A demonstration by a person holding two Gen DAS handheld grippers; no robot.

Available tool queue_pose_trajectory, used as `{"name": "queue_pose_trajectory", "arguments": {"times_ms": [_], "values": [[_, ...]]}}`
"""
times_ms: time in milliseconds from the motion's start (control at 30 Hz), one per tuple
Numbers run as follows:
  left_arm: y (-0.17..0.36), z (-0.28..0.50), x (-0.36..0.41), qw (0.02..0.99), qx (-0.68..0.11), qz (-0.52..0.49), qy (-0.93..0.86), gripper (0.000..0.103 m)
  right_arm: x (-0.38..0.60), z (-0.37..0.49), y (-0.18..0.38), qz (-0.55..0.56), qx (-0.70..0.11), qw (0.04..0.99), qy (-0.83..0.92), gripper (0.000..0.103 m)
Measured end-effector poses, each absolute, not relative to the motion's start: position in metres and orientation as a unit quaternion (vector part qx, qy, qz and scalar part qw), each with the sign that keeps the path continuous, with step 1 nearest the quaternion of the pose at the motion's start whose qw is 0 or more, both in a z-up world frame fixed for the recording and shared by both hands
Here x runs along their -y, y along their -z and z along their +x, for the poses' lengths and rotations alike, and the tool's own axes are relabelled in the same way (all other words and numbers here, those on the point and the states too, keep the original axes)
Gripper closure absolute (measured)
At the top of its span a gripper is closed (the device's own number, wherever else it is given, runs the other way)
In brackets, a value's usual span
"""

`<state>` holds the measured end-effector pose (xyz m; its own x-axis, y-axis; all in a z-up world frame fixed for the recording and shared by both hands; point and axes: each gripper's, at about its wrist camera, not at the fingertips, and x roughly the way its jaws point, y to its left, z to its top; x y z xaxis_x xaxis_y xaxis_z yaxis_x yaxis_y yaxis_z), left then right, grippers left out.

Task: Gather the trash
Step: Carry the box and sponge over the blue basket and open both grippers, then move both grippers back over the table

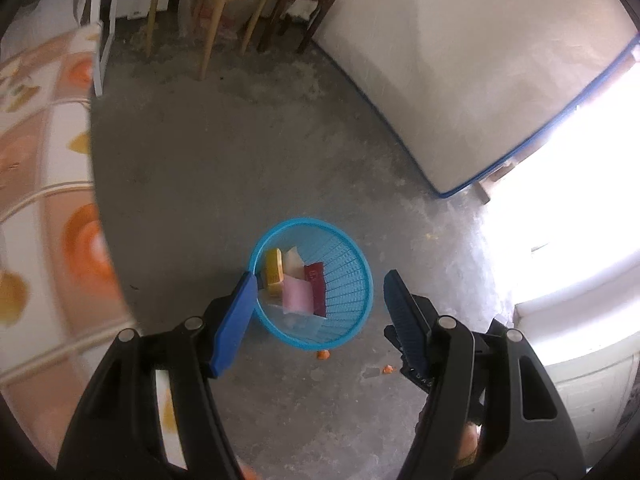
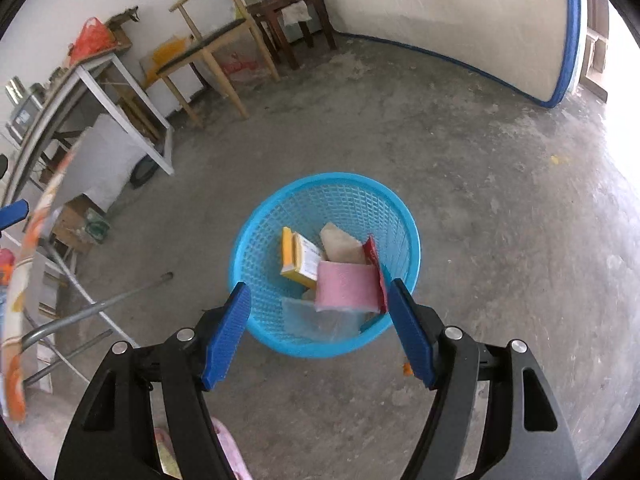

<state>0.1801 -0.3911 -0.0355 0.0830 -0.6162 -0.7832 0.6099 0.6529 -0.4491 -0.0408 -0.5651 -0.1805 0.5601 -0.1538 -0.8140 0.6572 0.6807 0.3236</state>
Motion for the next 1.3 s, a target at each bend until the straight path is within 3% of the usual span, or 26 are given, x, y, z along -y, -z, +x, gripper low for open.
{"name": "queue_pose_trajectory", "arguments": {"times_ms": [233, 500, 800, 1067, 1300], "values": [[-0.007, 0.134, 0.310, 0.754, -0.471, 0.018, 0.458, 0.032, 0.522, -0.062, 0.124, 0.305, -0.367, 0.855, 0.203, 0.023], [-0.031, 0.097, 0.190, 0.794, -0.421, 0.044, 0.436, 0.026, 0.465, -0.041, 0.050, 0.255, -0.344, 0.896, 0.118, 0.023], [-0.039, 0.086, 0.047, 0.857, -0.372, -0.034, 0.354, 0.026, 0.347, 0.048, -0.020, 0.180, -0.350, 0.918, -0.039, 0.023], [-0.036, 0.092, -0.029, 0.884, -0.342, -0.084, 0.307, 0.026, 0.255, 0.166, -0.020, 0.183, -0.426, 0.878, -0.122, 0.023], [-0.028, 0.097, -0.064, 0.895, -0.319, -0.116, 0.290, 0.026, 0.190, 0.234, -0.026, 0.167, -0.448, 0.859, -0.183, 0.037]]}}
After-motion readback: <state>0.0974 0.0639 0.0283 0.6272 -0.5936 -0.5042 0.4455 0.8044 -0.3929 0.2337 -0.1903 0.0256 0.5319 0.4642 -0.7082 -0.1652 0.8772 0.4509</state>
